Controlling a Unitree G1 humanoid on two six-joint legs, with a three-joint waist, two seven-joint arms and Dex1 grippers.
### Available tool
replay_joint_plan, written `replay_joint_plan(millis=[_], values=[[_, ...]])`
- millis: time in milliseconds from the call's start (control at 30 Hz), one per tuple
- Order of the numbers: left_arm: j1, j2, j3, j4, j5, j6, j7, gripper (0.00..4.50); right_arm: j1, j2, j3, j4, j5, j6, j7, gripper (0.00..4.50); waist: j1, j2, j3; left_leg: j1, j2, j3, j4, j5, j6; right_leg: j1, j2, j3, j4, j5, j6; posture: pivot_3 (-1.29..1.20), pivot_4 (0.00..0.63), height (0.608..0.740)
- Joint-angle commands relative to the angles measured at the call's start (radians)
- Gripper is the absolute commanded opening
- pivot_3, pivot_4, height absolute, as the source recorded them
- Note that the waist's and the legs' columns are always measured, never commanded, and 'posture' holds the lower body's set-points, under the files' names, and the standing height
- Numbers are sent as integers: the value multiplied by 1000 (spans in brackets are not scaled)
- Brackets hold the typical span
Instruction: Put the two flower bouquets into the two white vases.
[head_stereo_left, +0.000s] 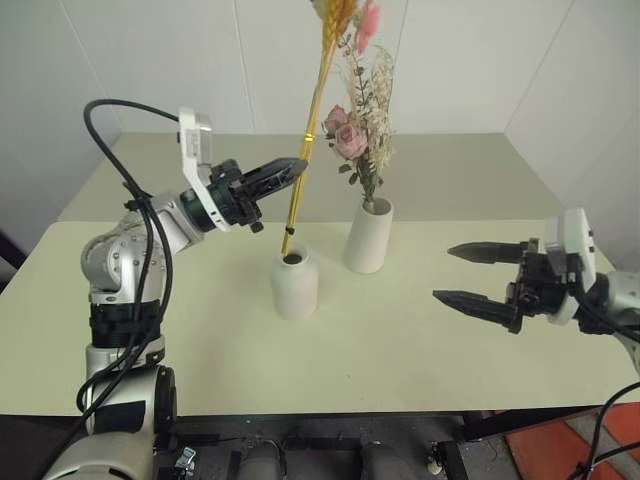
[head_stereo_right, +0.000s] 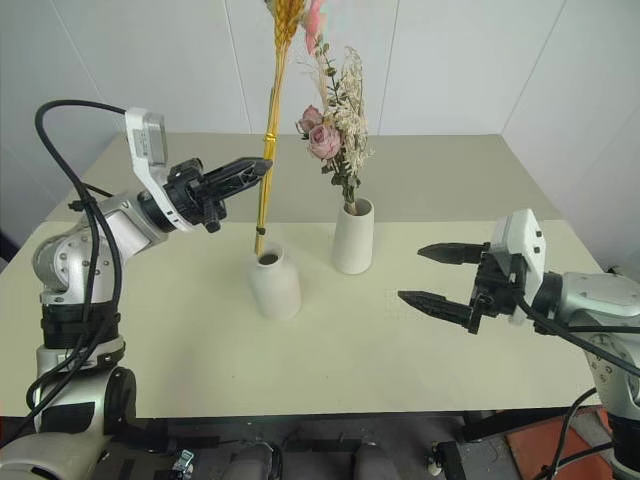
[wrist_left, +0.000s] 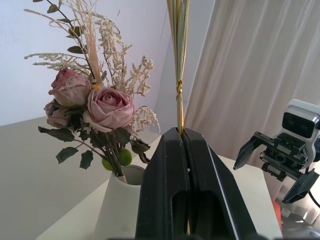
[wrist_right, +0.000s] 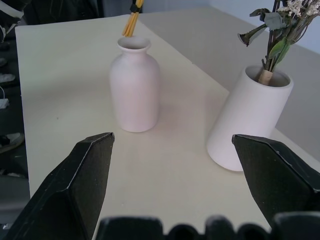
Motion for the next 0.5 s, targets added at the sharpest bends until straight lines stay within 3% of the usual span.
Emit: replay_joint_plan(millis=[33,167,500], values=[[23,10,-23,-28,23,-37,-13,21,5,-3,-42,-37,18,-13,-11,4500,-1,0,0,0,0,0,0,0,0,0,0,0,0,0,0,0,150,740],[52,20,-39,-50,29,-39,-22,21,10,-2,-44,-40,20,-14,-15,4500,0,0,0,0,0,0,0,0,0,0,0,0,0,0,0,0,150,740],[102,84,-13,-95,9,-13,-6,2489,5,5,-25,-21,11,-28,-18,4500,0,0,0,0,0,0,0,0,0,0,0,0,0,0,0,0,150,740]])
